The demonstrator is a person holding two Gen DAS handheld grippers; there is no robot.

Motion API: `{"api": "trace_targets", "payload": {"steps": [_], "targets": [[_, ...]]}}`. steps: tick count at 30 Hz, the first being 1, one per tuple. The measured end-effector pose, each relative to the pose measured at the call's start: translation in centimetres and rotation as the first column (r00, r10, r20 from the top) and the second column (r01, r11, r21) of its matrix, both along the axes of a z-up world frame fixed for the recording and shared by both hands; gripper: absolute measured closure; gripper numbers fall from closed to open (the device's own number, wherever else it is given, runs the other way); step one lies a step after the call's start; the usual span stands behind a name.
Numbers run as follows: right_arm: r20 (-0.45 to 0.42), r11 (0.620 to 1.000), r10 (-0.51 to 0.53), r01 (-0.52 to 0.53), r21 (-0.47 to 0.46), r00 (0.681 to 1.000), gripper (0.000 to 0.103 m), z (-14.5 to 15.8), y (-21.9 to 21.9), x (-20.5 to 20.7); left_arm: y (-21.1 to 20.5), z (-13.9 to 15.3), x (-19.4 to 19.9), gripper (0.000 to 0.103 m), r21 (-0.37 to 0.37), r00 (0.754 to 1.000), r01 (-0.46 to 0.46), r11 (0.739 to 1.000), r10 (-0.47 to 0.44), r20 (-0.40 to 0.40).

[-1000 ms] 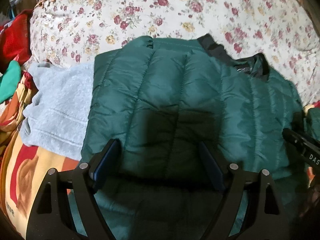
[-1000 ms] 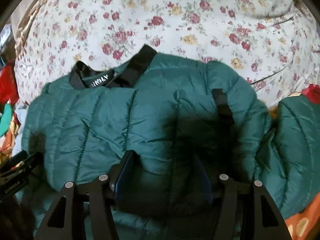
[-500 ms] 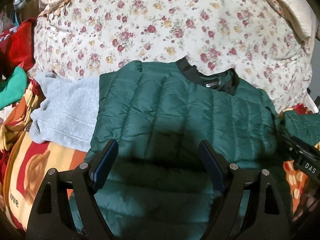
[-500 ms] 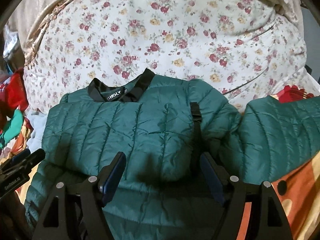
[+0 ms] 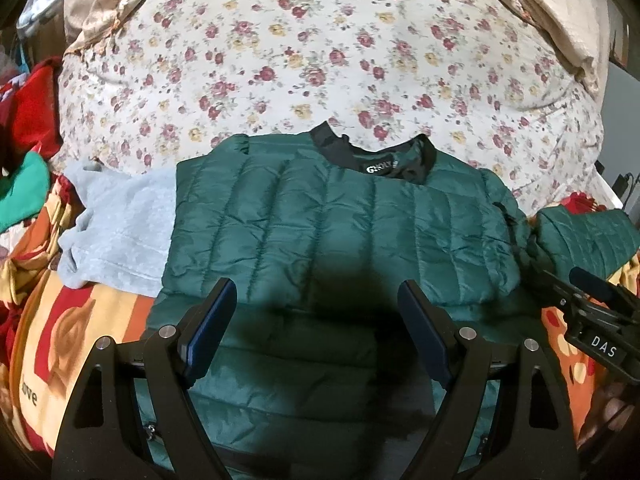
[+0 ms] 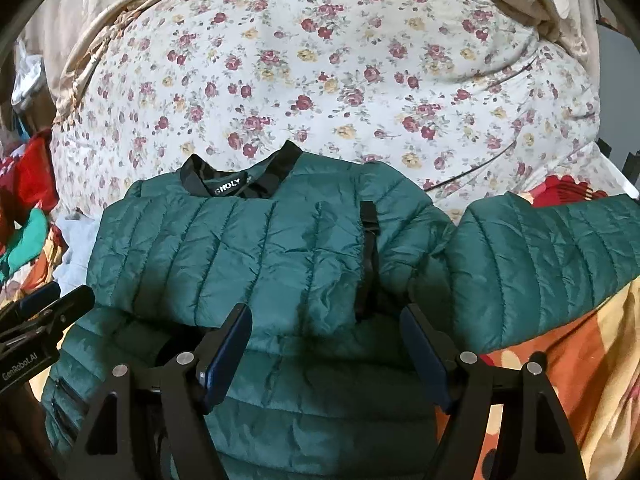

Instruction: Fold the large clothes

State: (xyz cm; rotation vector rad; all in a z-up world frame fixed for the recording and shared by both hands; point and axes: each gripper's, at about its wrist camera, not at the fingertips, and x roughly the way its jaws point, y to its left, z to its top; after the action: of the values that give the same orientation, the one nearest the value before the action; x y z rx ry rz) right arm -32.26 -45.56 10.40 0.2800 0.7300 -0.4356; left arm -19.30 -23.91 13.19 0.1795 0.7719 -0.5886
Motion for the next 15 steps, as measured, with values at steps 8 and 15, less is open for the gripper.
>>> {"api": "trace_targets", "payload": {"steps": [8,15], "targets": [[-0.006,1.0,-0.027,0.027,0.004,1.0,0.028,-0.2,-1.0,-0.8,-0.9,-0.2,-0.4,0.02,0.002,1.0,0.011,1.0,-0.011,-0.005],[-0.023,0.999,-0.044,0.044,-0.002,0.999,0.028,-0.8,-1.8,-0.9,-1.3,-1.0,0.0,0.02,-0.011,0.999,0.013,1.0,-0.014,-0.044]]}}
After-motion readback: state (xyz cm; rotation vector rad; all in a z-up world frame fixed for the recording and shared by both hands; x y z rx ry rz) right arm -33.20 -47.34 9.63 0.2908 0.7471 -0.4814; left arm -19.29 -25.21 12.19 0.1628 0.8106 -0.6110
